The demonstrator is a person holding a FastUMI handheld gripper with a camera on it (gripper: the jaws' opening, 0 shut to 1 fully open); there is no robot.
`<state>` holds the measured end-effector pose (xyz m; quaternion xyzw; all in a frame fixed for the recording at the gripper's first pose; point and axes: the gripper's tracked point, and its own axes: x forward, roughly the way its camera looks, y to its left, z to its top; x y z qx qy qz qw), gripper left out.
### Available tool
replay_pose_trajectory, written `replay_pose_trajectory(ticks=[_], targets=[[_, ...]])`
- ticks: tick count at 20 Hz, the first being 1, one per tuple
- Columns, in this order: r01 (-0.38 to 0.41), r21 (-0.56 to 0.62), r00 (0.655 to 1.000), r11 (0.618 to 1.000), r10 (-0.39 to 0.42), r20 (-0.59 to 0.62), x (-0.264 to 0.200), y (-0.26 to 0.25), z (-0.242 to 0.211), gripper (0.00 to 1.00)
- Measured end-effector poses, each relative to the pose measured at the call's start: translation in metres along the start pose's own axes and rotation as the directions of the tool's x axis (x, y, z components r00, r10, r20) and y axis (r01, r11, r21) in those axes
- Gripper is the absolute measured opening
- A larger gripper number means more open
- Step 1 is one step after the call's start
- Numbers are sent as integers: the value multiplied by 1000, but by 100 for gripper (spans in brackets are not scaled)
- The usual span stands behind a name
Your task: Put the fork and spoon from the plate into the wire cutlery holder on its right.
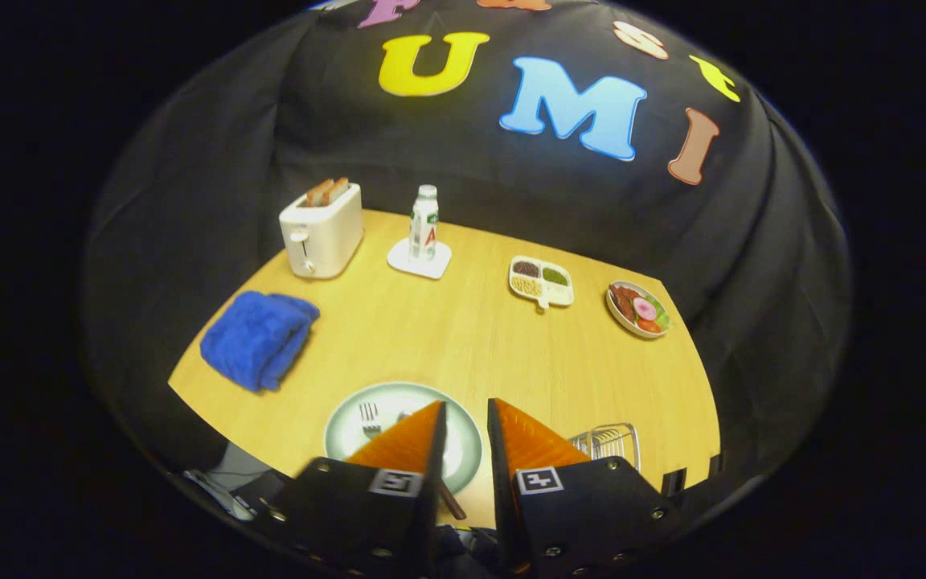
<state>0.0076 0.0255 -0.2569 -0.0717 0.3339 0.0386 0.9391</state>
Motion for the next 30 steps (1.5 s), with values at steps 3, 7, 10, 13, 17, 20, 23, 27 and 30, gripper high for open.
replay_pose_trajectory(ticks=[3, 7, 10, 13, 17, 20, 23, 27, 30], targets=[[70, -40, 994, 997, -73, -87, 19, -12, -30, 86], [-27, -67, 990, 997, 18, -143, 40, 9, -52, 81], [-76, -96, 978, 992, 56, -200, 54, 20, -68, 81], [-90, -117, 965, 989, 57, -257, 68, 25, -86, 81], [-127, -93, 948, 988, 93, -303, 78, 32, -105, 81], [-160, -100, 938, 982, 119, -326, 87, 39, -113, 81], [-154, -162, 938, 975, 93, -332, 95, 37, -119, 64], [-159, -212, 925, 964, 70, -374, 103, 36, -131, 45], [-181, -212, 912, 960, 83, -402, 108, 39, -141, 45]])
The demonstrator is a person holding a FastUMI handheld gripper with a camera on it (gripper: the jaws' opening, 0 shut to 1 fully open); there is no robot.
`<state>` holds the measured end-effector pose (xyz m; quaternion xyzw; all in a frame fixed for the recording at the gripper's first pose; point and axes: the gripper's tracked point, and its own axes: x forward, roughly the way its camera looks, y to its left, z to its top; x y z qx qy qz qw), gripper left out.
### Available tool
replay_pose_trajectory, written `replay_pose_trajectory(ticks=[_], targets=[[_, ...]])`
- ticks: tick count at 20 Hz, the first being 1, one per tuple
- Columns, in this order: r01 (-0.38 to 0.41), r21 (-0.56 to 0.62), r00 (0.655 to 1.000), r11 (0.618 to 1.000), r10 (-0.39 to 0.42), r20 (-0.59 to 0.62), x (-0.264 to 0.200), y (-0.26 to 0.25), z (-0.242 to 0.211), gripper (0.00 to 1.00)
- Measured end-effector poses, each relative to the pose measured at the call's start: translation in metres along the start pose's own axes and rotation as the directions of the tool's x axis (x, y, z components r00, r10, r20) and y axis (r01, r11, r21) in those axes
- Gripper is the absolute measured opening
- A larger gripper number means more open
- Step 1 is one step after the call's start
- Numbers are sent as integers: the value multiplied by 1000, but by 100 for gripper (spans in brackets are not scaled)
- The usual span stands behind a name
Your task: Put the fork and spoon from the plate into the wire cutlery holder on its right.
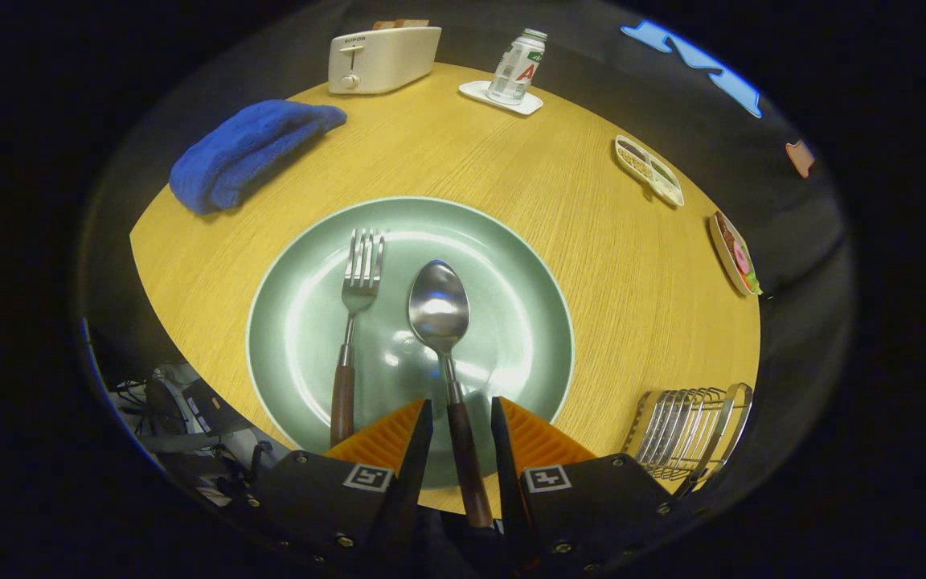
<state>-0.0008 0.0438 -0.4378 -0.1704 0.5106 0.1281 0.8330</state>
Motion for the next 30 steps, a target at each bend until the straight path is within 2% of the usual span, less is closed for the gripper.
replay_pose_trajectory(ticks=[1, 3, 5, 6, 7, 14, 19, 27, 30], targets=[[1, -9, 1000, 1000, -1, -11, 2, 0, -4, 45], [1, -8, 1000, 1000, -1, -13, 3, 0, -2, 16], [20, 21, 1000, 1000, -20, -13, 2, -3, 0, 16], [-1, 32, 1000, 999, 1, -7, -17, 3, 0, 16], [-9, 23, 1000, 1000, 9, -5, 1, 3, 4, 5], [6, 33, 1000, 999, -7, 12, -6, 3, 7, 5], [25, 91, 998, 996, -30, 54, -24, -6, 22, 5], [131, 252, 985, 959, -154, 77, -63, -58, 27, 5], [172, 316, 978, 933, -201, 61, -76, -80, 21, 5]])
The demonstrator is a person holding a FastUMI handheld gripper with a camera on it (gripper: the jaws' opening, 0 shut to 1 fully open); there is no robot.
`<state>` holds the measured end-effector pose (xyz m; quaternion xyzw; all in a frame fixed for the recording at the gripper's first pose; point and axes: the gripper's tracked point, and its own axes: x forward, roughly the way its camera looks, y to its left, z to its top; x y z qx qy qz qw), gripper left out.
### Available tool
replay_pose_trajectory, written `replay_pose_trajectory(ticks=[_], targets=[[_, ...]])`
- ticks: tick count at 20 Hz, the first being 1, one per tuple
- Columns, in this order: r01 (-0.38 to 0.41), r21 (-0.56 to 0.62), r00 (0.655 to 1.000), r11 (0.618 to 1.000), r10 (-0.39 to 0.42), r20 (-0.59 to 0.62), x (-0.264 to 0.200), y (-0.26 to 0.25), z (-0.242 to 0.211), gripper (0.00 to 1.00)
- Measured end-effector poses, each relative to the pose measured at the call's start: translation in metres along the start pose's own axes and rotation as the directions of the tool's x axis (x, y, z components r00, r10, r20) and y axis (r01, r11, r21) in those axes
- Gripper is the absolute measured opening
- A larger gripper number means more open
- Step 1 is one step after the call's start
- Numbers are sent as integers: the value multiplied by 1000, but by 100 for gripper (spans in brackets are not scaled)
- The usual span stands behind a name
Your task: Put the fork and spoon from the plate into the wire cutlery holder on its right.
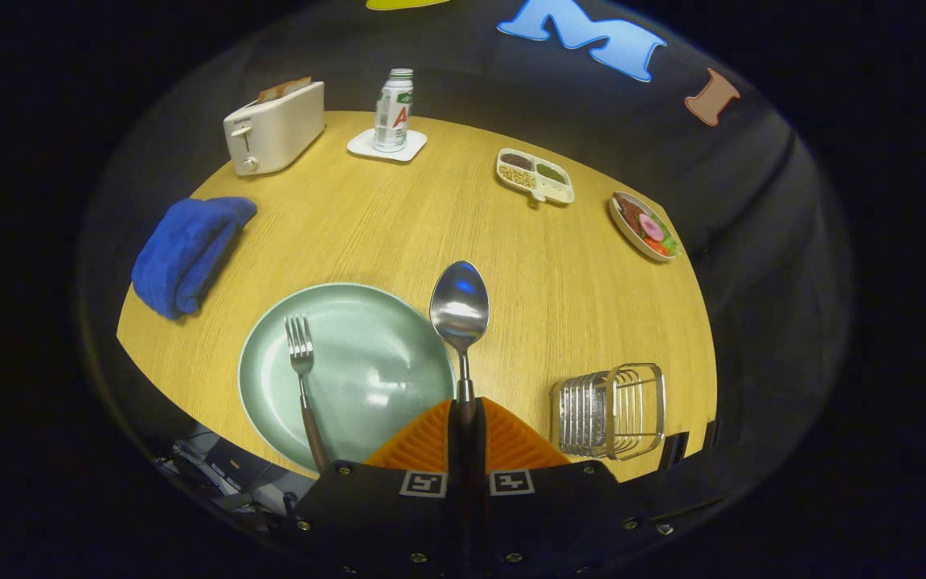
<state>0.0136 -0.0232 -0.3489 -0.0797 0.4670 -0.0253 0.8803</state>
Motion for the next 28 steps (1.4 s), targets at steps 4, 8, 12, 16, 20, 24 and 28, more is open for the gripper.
replay_pose_trajectory(ticks=[4, 8, 12, 16, 20, 24, 28], targets=[[65, 113, 998, 991, -62, -30, -7, -33, -8, 5], [106, 225, 993, 969, -93, -68, -11, -60, -23, 5], [138, 299, 989, 944, -112, -102, -17, -80, -38, 5], [151, 373, 985, 916, -108, -134, -19, -89, -48, 5], [161, 444, 980, 881, -89, -178, -18, -93, -58, 5], [158, 470, 973, 868, -57, -223, -16, -97, -68, 5], [144, 467, 975, 872, -43, -220, -15, -97, -63, 8]])
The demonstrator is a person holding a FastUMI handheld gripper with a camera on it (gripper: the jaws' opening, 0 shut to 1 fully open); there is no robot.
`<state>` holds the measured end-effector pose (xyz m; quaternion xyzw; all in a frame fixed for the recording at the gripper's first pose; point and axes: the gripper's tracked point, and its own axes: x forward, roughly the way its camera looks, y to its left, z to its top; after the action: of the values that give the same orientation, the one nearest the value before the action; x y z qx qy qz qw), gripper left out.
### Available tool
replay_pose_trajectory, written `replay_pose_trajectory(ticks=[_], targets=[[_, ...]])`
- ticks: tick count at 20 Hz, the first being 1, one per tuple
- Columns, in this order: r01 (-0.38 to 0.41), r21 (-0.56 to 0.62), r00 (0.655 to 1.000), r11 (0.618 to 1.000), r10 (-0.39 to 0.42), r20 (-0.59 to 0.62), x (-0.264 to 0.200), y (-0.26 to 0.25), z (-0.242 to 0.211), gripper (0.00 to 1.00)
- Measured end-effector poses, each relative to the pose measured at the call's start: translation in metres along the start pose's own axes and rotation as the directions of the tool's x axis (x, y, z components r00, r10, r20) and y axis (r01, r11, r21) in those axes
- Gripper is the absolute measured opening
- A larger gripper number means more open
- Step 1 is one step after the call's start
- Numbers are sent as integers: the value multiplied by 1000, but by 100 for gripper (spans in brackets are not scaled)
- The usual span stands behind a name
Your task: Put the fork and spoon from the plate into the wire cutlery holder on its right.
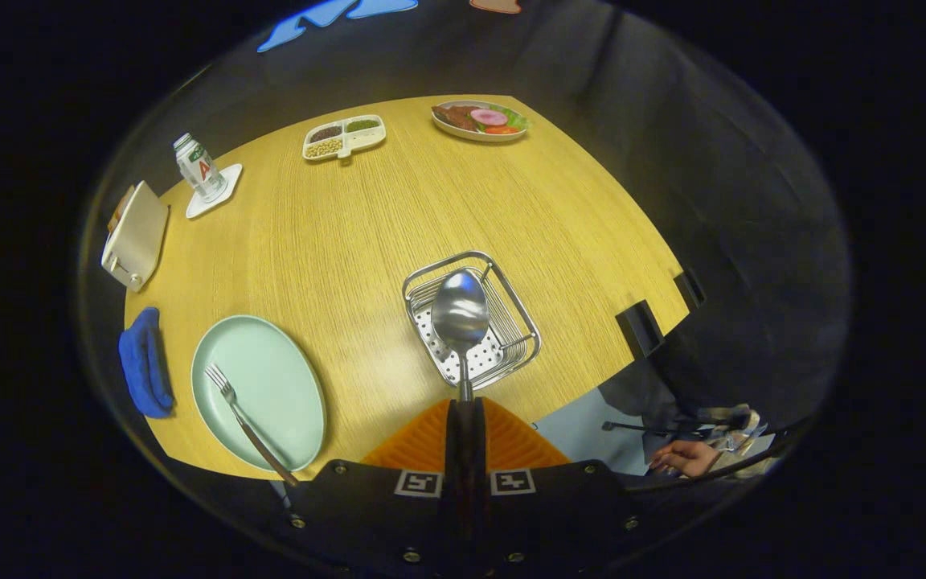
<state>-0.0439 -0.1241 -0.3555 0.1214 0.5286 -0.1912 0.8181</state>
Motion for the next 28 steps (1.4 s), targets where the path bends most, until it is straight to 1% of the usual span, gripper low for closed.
replay_pose_trajectory(ticks=[1, 3, 5, 6, 8, 10, 17, 24, 28], targets=[[-1, -4, 1000, 1000, 2, 17, -2, 1, 6, 10], [28, -24, 998, 999, -27, 52, -8, -4, 17, 14], [26, -37, 996, 999, -22, 90, -12, -1, 28, 33], [19, -41, 994, 999, -15, 106, -15, 1, 32, 58], [2, -50, 990, 999, 6, 143, -20, 7, 40, 95], [1, -64, 985, 998, 10, 174, -24, 8, 46, 97], [-15, -96, 967, 995, 39, 253, -40, 23, 62, 96], [-40, -129, 954, 991, 76, 289, -49, 39, 68, 96], [-50, -170, 950, 984, 99, 297, -53, 51, 66, 96]])
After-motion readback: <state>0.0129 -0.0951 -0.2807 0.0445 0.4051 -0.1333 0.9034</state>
